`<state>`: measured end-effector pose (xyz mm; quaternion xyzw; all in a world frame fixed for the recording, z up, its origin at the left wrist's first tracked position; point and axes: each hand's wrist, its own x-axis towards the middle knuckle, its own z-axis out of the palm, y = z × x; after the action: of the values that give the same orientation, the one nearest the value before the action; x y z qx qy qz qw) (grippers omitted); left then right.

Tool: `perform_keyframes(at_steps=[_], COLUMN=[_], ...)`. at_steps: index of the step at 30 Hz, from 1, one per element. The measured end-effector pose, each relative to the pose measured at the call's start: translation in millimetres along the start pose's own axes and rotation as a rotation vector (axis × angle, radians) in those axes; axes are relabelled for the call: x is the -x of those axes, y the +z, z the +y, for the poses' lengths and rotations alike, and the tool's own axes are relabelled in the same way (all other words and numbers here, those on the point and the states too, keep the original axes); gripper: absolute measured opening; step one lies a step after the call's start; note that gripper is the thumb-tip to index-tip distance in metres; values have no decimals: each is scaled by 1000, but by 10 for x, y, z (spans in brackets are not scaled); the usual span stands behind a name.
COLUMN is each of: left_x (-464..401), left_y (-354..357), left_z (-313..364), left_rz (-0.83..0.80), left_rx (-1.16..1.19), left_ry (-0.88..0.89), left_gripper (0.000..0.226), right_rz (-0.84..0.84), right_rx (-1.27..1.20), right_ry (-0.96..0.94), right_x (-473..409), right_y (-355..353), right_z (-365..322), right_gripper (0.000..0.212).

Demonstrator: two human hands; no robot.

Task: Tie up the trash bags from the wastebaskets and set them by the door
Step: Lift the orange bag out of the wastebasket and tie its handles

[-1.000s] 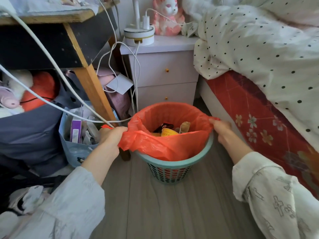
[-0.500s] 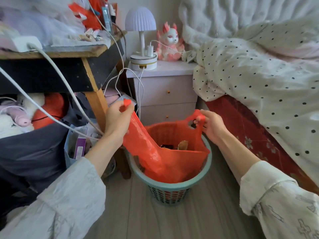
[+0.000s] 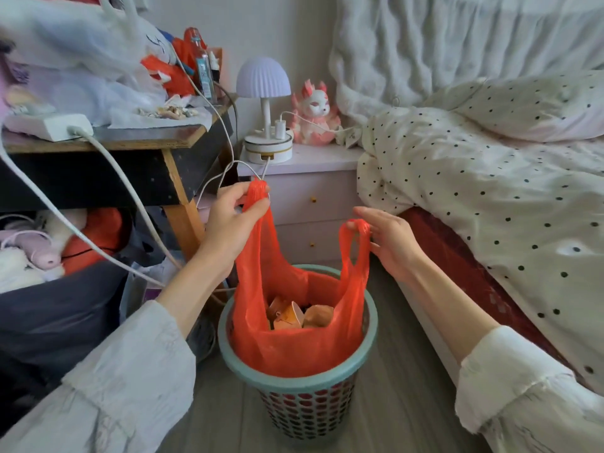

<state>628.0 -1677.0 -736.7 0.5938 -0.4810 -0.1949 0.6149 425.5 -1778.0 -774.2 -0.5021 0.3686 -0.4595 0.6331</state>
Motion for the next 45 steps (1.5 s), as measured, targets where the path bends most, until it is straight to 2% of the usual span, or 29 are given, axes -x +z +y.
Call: perform_keyframes(at_steps=[5, 7, 9, 12, 14, 16, 18, 19, 21, 23, 24, 26, 28, 29, 30, 32, 34, 35, 37, 39, 40, 43, 45], left_x=[272, 390, 456, 496, 474, 390, 258, 185, 76, -1, -30, -77, -102, -99, -82, -34, -12, 0, 32, 74, 92, 181, 277], left_y=[116, 146, 131, 98, 106, 137, 200, 241, 312, 370, 390, 422, 449, 462, 464, 443, 406, 392, 389, 407, 410, 399, 350], left_z=[-315, -457, -609, -863, -1034, -1191, -1309, -1363, -1438, -1477, -1484, -1460, -1423, -1410, -1390, -1356, -1342, -1328, -1305, -1297, -1311, -1373, -1542], left_rz=[-143, -149, -101, -117, -188, -232, -207, -179, -157, -175, -179, -163, -134, -109, -82, -60, -106, -116, -83, -30, -18, -40, -122], left_rx=[-57, -155, -230, -256, -247, -176, -66, -31, -35, -92, -136, -232, -303, -292, -232, -49, 187, 290, 380, 372, 358, 340, 171], left_ry=[82, 173, 198, 46, -100, -217, -295, -325, -352, -336, -322, -259, -169, -148, -156, -220, -297, -337, -396, -408, -395, -328, -258], left_gripper=[47, 56, 73, 112, 128, 131, 127, 124, 116, 87, 69, 38, 21, 18, 13, 7, 21, 30, 40, 42, 42, 16, 20], right_rz=[116, 175, 229, 147, 6, -54, -9, 20, 59, 69, 79, 89, 21, -36, -92, -161, -139, -96, 21, 154, 213, 319, 328], right_rx=[141, 205, 349, 480, 547, 626, 690, 732, 853, 915, 917, 865, 837, 898, 981, 1069, 954, 811, 490, 242, 103, -186, -196], right_ry=[-73, -116, -160, -158, -140, -132, -88, -72, -95, -125, -139, -146, -118, -102, -94, -89, -109, -82, 38, 146, 190, 271, 251], right_x=[354, 468, 562, 680, 696, 642, 535, 473, 397, 361, 336, 289, 216, 183, 166, 164, 192, 222, 262, 245, 228, 223, 248], right_y=[-170, -251, -335, -382, -342, -282, -240, -233, -214, -196, -189, -171, -164, -156, -139, -106, -84, -74, -75, -130, -165, -227, -247], right_z=[371, 516, 668, 913, 1071, 1195, 1256, 1276, 1296, 1322, 1335, 1337, 1322, 1331, 1347, 1386, 1464, 1493, 1485, 1510, 1533, 1576, 1612], right_gripper=[28, 43, 71, 115, 124, 121, 112, 99, 56, 32, 31, 48, 73, 76, 72, 47, 30, 31, 49, 65, 64, 43, 39])
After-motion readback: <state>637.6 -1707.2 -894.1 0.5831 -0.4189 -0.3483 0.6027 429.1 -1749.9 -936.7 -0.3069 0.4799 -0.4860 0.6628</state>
